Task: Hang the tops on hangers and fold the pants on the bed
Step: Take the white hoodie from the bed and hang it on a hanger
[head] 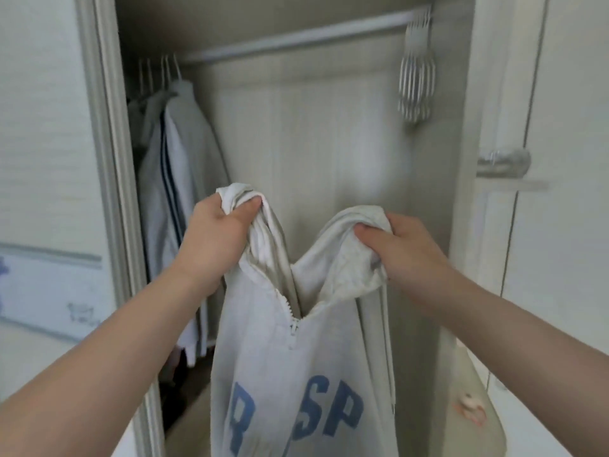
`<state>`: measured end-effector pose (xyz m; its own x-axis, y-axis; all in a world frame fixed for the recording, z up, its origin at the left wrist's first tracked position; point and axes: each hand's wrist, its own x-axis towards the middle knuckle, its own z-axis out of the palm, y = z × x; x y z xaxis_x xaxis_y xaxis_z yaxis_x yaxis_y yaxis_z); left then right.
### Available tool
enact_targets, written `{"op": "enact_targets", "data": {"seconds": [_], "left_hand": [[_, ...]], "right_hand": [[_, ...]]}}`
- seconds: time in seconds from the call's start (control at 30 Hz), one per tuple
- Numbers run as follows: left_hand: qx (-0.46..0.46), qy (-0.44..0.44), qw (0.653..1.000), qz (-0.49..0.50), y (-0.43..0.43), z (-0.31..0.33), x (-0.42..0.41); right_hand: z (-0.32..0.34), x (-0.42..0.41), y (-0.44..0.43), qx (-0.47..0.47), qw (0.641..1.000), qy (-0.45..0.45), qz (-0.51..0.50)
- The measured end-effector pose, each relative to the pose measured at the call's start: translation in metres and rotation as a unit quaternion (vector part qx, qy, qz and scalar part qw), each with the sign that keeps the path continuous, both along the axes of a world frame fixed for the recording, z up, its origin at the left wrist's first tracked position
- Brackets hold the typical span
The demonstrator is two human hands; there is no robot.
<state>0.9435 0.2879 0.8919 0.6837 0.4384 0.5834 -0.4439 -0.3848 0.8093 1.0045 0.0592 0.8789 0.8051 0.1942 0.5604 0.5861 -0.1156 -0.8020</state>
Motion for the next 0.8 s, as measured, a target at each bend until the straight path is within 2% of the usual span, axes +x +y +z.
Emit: {"op": "enact_targets", "data": {"seconds": [0.3,0.47,0.53,0.6,0.67,0.7,0.73,0.8], "left_hand": [[0.019,-0.084,0.996,-0.005,0.057,0.14,0.083],[0.028,-0.127,0.991,0.021,0.057,0.202,0.122],[0.027,-0.128,0.991,0.026,0.053,0.219,0.135],[0.026,-0.125,0.991,0.029,0.05,0.229,0.145],[0.023,-0.122,0.992,0.032,0.047,0.234,0.152],[0.026,-0.122,0.992,0.035,0.045,0.236,0.156],[0.037,-0.121,0.991,0.038,0.043,0.235,0.16],[0.061,-0.119,0.99,0.04,0.037,0.234,0.168]], "right_hand": [[0.137,0.056,0.063,0.026,0.995,-0.038,-0.083],[0.206,0.088,0.069,-0.013,0.991,-0.016,-0.133],[0.225,0.095,0.07,-0.07,0.984,0.008,-0.165],[0.238,0.102,0.07,-0.208,0.951,0.036,-0.224],[0.248,0.108,0.066,-0.327,0.9,0.045,-0.286],[0.254,0.111,0.064,-0.357,0.877,0.02,-0.32],[0.261,0.115,0.06,-0.367,0.855,-0.034,-0.365],[0.272,0.126,0.05,-0.356,0.788,-0.174,-0.471]]}}
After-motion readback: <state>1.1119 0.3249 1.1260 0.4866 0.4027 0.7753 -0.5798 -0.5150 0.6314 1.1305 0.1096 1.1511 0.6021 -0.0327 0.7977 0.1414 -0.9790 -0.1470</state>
